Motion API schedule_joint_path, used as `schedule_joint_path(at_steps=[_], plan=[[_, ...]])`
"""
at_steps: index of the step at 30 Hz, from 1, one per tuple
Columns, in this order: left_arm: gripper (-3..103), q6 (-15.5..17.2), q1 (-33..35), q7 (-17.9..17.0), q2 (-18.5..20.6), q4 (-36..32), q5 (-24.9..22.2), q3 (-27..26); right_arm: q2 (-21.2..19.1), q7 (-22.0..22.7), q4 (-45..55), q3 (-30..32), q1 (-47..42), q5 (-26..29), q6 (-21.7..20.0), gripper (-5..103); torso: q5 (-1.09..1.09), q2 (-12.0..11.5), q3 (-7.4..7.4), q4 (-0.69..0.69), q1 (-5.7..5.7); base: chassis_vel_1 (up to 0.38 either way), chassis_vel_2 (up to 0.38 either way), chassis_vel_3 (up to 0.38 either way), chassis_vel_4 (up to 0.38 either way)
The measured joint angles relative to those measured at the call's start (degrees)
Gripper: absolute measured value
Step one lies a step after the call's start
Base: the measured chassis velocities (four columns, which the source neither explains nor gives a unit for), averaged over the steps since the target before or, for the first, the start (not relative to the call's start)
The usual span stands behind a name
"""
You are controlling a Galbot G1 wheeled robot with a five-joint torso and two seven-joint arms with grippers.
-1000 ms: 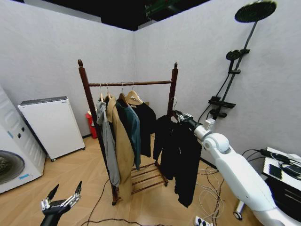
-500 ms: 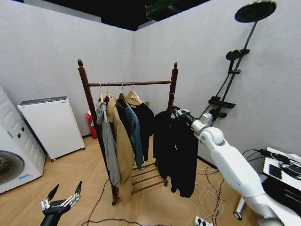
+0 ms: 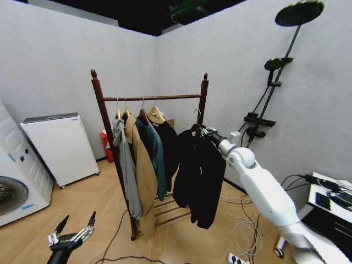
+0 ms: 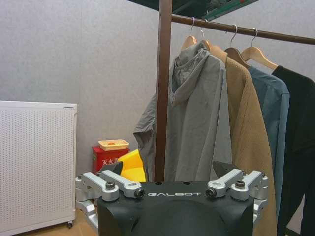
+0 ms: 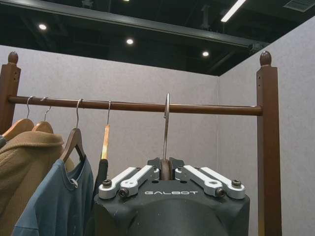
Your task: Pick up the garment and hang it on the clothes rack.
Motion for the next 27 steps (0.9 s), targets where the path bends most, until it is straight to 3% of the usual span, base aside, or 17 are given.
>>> schedule_joint_path(at_steps=[23, 27], plan=[[100, 0.0, 0.0, 0.0, 0.0, 0.0, 0.0, 0.0, 0.02, -0.23, 1.84, 0.84, -1.11, 1.17, -0.71, 8, 0.01, 0.0, 0.0, -0.01, 0.01, -0.066, 0.103, 0.105, -0.062], [100, 0.0, 0.0, 0.0, 0.0, 0.0, 0.0, 0.0, 0.17, 0.13, 1.91, 1.31, -1.19, 2.58, -1.33, 8, 0.0, -0.01, 0.01, 0.04, 0.01, -0.028, 0.139, 0.15, -0.017]])
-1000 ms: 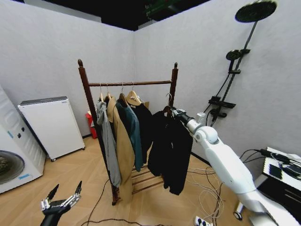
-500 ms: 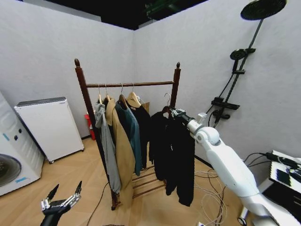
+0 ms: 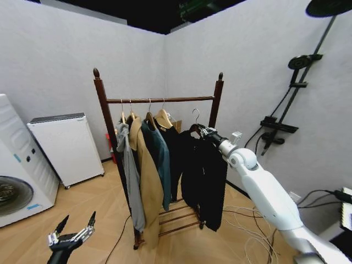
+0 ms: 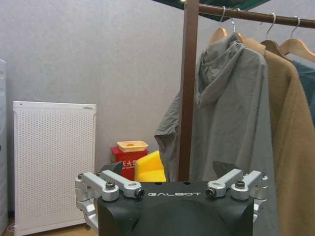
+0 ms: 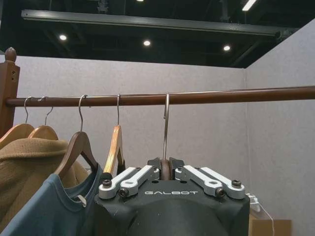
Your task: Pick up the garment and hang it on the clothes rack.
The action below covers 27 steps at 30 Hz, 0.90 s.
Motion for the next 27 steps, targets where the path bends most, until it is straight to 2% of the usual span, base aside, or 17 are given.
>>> schedule_joint_path(at_steps=[7, 9, 14, 20, 27], plan=[[100, 0.0, 0.0, 0.0, 0.0, 0.0, 0.0, 0.0, -0.19, 0.93, 3.34, 0.41, -1.27, 1.53, -0.53, 8, 0.01, 0.0, 0.0, -0.06, 0.0, -0.08, 0.092, 0.089, -0.091], [100, 0.0, -0.01, 0.0, 0.01, 0.0, 0.0, 0.0, -0.44, 2.22, 7.3, 1.23, -1.9, 2.22, -2.3, 8, 0.01, 0.0, 0.0, -0.07, 0.02, -0.061, 0.054, 0.051, -0.079], [100, 0.0, 0.0, -0.01, 0.0, 0.0, 0.0, 0.0, -0.61, 3.54, 8.32, 0.68, 0.01, 2.62, -3.24, 8, 0.0, 0.0, 0.0, -0.04, 0.01, -0.015, 0.022, 0.013, -0.014], [100, 0.0, 0.0, 0.0, 0.0, 0.0, 0.0, 0.0, 0.15, 4.56, 3.77, -4.5, 7.62, 2.72, -3.44, 8, -0.01, 0.01, -0.01, -0.04, -0.02, 0.0, 0.0, 0.0, 0.0], [100, 0.0, 0.0, 0.0, 0.0, 0.0, 0.0, 0.0, 3.22, 4.94, -5.41, -10.47, 15.07, 0.55, -2.17, 8, 0.01, 0.0, 0.0, -0.03, 0.0, 0.0, 0.0, 0.0, 0.0]])
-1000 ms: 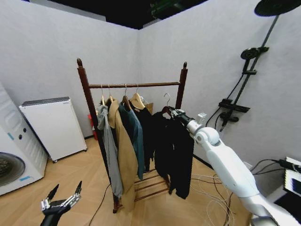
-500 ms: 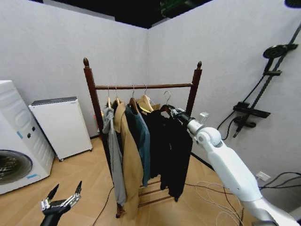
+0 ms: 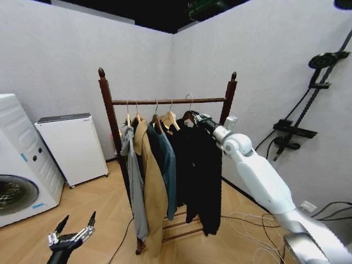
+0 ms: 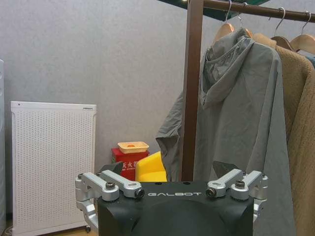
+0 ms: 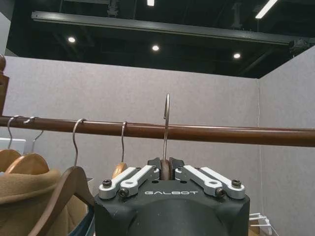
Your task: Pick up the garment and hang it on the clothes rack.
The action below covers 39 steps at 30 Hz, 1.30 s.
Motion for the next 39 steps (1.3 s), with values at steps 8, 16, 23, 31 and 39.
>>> schedule_joint_path(at_steps=[8, 16, 23, 31, 39], plan=[[100, 0.0, 0.0, 0.0, 0.0, 0.0, 0.0, 0.0, 1.27, -0.12, -3.72, -0.98, 2.13, -0.99, 0.31, 8, 0.01, 0.0, 0.0, -0.02, 0.0, 0.0, 0.0, 0.0, 0.0], [100, 0.0, 0.0, 0.0, 0.0, 0.0, 0.0, 0.0, 1.72, -0.61, -5.79, -2.66, 3.67, -1.26, 0.24, 8, 0.0, 0.0, 0.0, -0.01, 0.0, 0.0, 0.0, 0.0, 0.0], [100, 0.0, 0.0, 0.0, 0.0, 0.0, 0.0, 0.0, 2.59, -0.58, -6.4, -4.0, 4.16, -1.61, -0.26, 8, -0.01, 0.0, -0.02, -0.01, 0.0, 0.0, 0.0, 0.0, 0.0], [100, 0.0, 0.0, 0.0, 0.0, 0.0, 0.0, 0.0, 3.33, -0.25, -7.14, -4.17, 4.96, -1.58, -0.15, 8, 0.0, 0.0, 0.0, 0.0, 0.0, 0.0, 0.0, 0.0, 0.0], [100, 0.0, 0.0, 0.0, 0.0, 0.0, 0.0, 0.0, 4.36, -0.21, -9.81, -4.34, 7.33, -1.6, -0.3, 8, 0.0, 0.0, 0.0, -0.01, 0.0, 0.0, 0.0, 0.0, 0.0]])
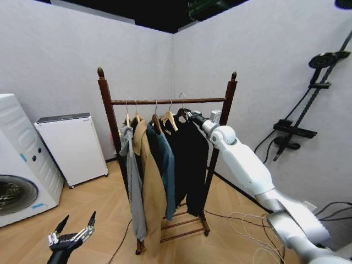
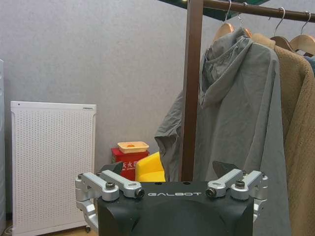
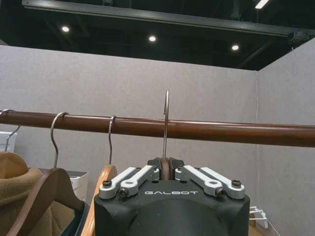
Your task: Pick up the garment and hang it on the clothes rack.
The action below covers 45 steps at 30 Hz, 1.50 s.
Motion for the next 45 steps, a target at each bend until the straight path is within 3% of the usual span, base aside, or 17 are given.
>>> schedule_joint_path(at_steps=[27, 30, 33, 36, 38, 40, 44, 45], plan=[[100, 0.0, 0.0, 0.0, 0.0, 0.0, 0.0, 0.0, -0.15, -0.96, -3.16, -0.81, 0.41, -3.78, -0.8, 7, 0.0, 0.0, 0.0, 0.0, 0.0, 0.0, 0.0, 0.0, 0.0], [100, 0.0, 0.0, 0.0, 0.0, 0.0, 0.0, 0.0, -0.56, -0.16, -2.18, -0.69, 0.54, -3.44, -0.96, 22, -0.01, 0.01, -0.01, -0.01, 0.0, 0.0, 0.0, 0.0, 0.0], [100, 0.0, 0.0, 0.0, 0.0, 0.0, 0.0, 0.0, -0.64, 0.57, -1.57, -0.6, 0.64, -2.37, -0.96, 27, 0.0, 0.01, -0.01, 0.0, 0.0, 0.0, 0.0, 0.0, 0.0], [100, 0.0, 0.0, 0.0, 0.0, 0.0, 0.0, 0.0, -1.93, 3.26, 2.34, -0.02, 0.04, 2.61, -1.45, 44, -0.02, 0.01, -0.01, 0.02, 0.0, 0.0, 0.0, 0.0, 0.0], [100, 0.0, 0.0, 0.0, 0.0, 0.0, 0.0, 0.0, -2.43, 3.64, 3.34, 0.33, -0.5, 3.12, -1.65, 44, -0.01, 0.01, -0.01, 0.02, -0.01, 0.0, 0.0, 0.0, 0.0], [100, 0.0, 0.0, 0.0, 0.0, 0.0, 0.0, 0.0, -5.02, 5.31, 7.81, 2.38, -3.67, 4.09, -2.4, 60, 0.0, 0.01, -0.01, 0.0, 0.0, 0.0, 0.0, 0.0, 0.0], [100, 0.0, 0.0, -0.01, 0.0, 0.0, 0.0, 0.0, -7.84, 7.31, 12.83, 4.42, -7.86, 4.62, -3.39, 65, 0.01, 0.01, -0.01, -0.02, -0.01, 0.0, 0.0, 0.0, 0.0], [100, 0.0, 0.0, 0.02, 0.0, 0.0, 0.0, 0.0, -10.0, 8.9, 16.98, 6.31, -12.12, 4.0, -3.68, 76, 0.01, 0.01, -0.02, -0.03, 0.0, 0.0, 0.0, 0.0, 0.0]])
